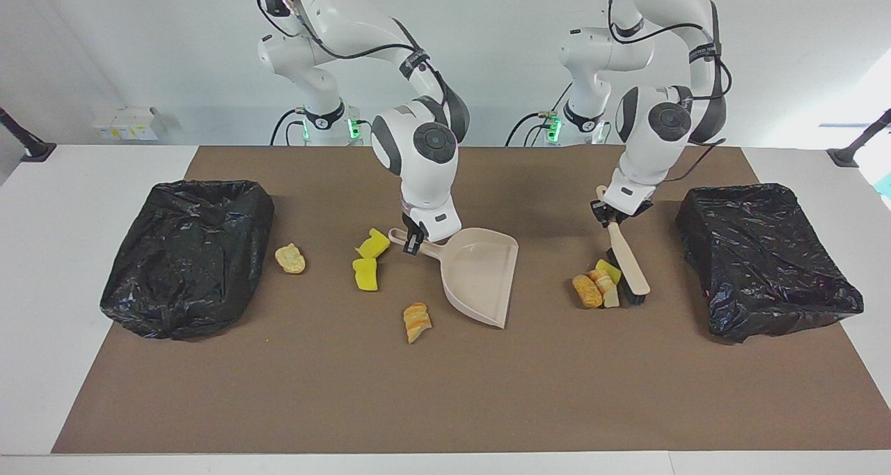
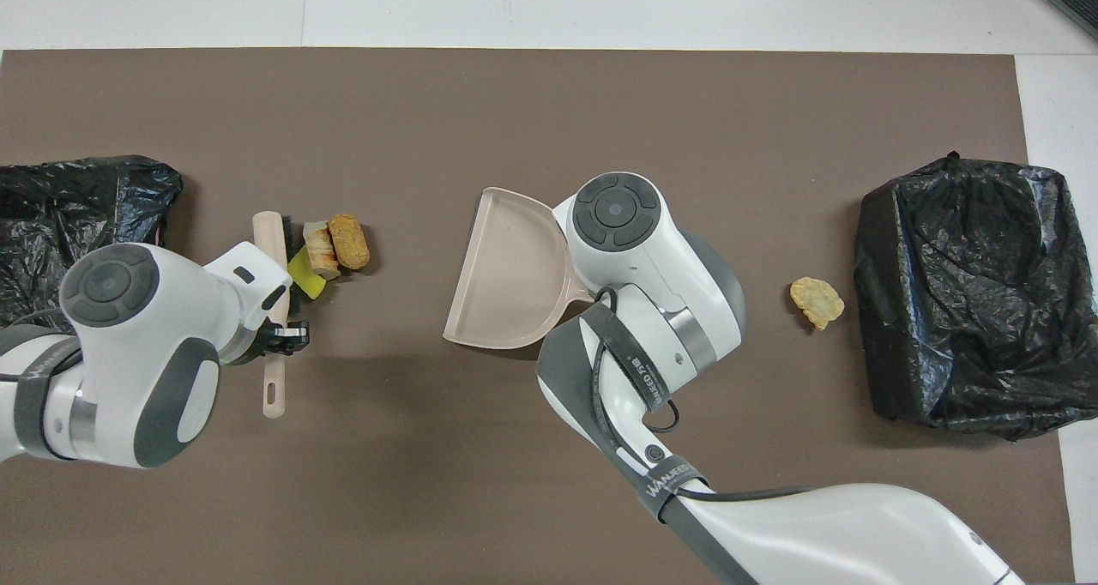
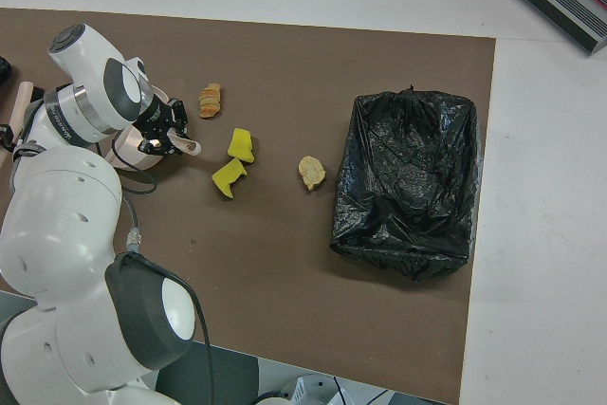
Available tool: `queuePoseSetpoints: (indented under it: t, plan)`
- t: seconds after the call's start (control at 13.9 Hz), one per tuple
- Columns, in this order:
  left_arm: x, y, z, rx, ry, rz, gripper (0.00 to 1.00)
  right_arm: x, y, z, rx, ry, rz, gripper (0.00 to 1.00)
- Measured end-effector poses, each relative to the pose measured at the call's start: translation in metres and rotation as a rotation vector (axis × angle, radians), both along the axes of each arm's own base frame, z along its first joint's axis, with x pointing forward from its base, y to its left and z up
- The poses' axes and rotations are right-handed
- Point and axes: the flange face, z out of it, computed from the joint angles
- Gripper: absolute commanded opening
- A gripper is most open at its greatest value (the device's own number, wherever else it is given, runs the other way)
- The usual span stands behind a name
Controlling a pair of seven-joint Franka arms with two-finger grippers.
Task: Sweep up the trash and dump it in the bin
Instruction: 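Sweep the sponge and bread into the dustpan with the left gripper's brush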
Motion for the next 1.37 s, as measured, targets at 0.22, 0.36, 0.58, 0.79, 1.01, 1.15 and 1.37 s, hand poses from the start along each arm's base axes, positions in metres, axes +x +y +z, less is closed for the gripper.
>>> queuePoseSetpoints:
  t: [0.22, 0.36, 0.58, 0.79, 1.01, 1.15, 1.37]
  plan:
    - [-0.004, -0.039, -0.002, -0.011, -0.027, -0.080, 0.00, -0.003, 0.001, -0.004, 0.025, 0.031, -0.026, 0.00]
    - [-0.010, -0.062, 0.001, -0.021, -0.034, -0.131, 0.00, -0.006, 0.000, -0.005, 0.014, 0.052, -0.003, 0.00]
    - [-0.023, -0.103, 0.005, -0.064, -0.030, -0.186, 0.00, -0.004, -0.016, -0.005, -0.012, 0.087, 0.067, 0.00]
    - [-0.044, -0.145, 0.009, -0.085, -0.014, -0.255, 0.00, -0.005, -0.018, -0.005, -0.031, 0.086, 0.090, 0.00]
    - [-0.048, -0.159, 0.042, -0.094, 0.009, -0.271, 0.00, -0.008, -0.018, -0.009, -0.038, 0.091, 0.094, 0.00]
    - [-0.035, -0.151, 0.079, -0.116, -0.022, -0.278, 0.00, -0.008, -0.017, -0.009, -0.039, 0.091, 0.095, 0.00]
    - [0.014, -0.091, 0.096, -0.127, -0.057, -0.287, 0.00, -0.008, -0.017, -0.009, -0.040, 0.091, 0.096, 0.00]
